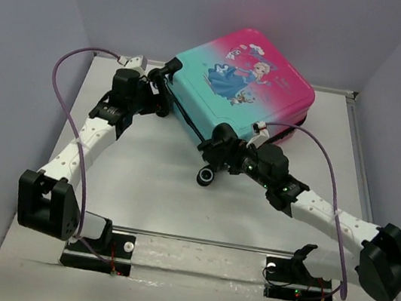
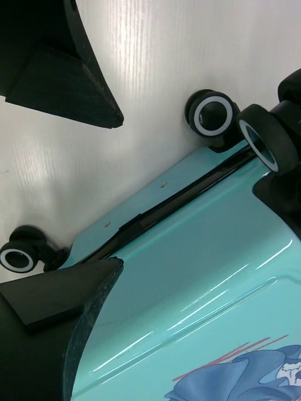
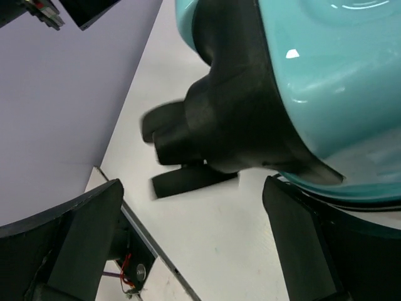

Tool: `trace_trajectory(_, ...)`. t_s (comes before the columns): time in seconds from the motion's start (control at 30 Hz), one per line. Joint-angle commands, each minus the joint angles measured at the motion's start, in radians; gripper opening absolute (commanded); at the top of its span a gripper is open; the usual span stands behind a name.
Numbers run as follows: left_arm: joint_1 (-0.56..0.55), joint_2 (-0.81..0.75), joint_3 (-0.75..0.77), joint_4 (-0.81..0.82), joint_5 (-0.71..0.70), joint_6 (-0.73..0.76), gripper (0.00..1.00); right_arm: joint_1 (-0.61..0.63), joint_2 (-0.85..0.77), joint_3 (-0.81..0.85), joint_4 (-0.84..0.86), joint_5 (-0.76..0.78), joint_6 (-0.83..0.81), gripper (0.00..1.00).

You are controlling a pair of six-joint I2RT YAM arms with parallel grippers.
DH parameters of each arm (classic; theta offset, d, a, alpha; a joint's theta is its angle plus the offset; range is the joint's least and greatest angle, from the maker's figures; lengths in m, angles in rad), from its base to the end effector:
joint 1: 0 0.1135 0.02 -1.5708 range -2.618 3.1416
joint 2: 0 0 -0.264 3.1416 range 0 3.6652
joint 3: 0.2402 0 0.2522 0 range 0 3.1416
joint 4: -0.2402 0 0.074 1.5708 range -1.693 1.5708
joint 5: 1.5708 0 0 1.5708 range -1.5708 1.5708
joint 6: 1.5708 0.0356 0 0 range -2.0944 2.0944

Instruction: Pack the luggage

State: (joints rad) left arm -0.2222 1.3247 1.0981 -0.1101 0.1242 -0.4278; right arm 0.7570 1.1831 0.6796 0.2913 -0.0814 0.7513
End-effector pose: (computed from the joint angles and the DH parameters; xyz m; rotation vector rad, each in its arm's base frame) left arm 0.3024 -0.0729 0.3369 -0.1141 1.9409 -0.5545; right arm 0.1948 0.1880 0.2692 -0.0691 1.9342 1.1269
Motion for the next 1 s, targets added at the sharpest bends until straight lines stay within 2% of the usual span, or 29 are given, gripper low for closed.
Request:
trace_trajectory(0.0, 0.030, -0.012, 0.088, 0.055, 0.055, 0.021, 0.97, 0.011, 0.073, 0.072, 0.129, 0.075, 0.049, 1.00)
trace_trajectory(0.2, 0.069, 0.102, 0.164, 0.041, 0.016, 0.066, 0.98, 0.021, 0.145, 0.097, 0.224, 0.114, 0.085, 1.00)
trace_trajectory(0.43, 0.087, 0.240, 0.270, 0.027, 0.000, 0.113, 0.98, 0.042, 0.225, 0.126, 0.293, 0.229, 0.118, 1.00)
trace_trajectory(0.6, 0.096, 0.286, 0.293, 0.032, -0.014, 0.156, 0.98, 0.053, 0.251, 0.092, 0.379, 0.298, 0.169, 0.99)
trace_trajectory(0.7, 0.098, 0.292, 0.295, 0.049, -0.006, 0.185, 0.99, 0.062, 0.243, 0.072, 0.425, 0.333, 0.168, 0.76)
trace_trajectory(0.73, 0.096, 0.297, 0.296, 0.058, -0.003, 0.199, 0.99, 0.062, 0.240, 0.069, 0.430, 0.347, 0.168, 0.58)
trace_trajectory(0.8, 0.098, 0.301, 0.304, 0.066, 0.005, 0.218, 0.99, 0.071, 0.225, 0.052, 0.431, 0.356, 0.163, 0.44)
trace_trajectory(0.83, 0.099, 0.309, 0.315, 0.064, 0.003, 0.221, 0.99, 0.071, 0.217, 0.045, 0.430, 0.359, 0.160, 0.32)
trace_trajectory(0.97, 0.098, 0.318, 0.318, 0.069, 0.011, 0.207, 0.99, 0.096, 0.165, -0.026, 0.419, 0.356, 0.143, 0.14)
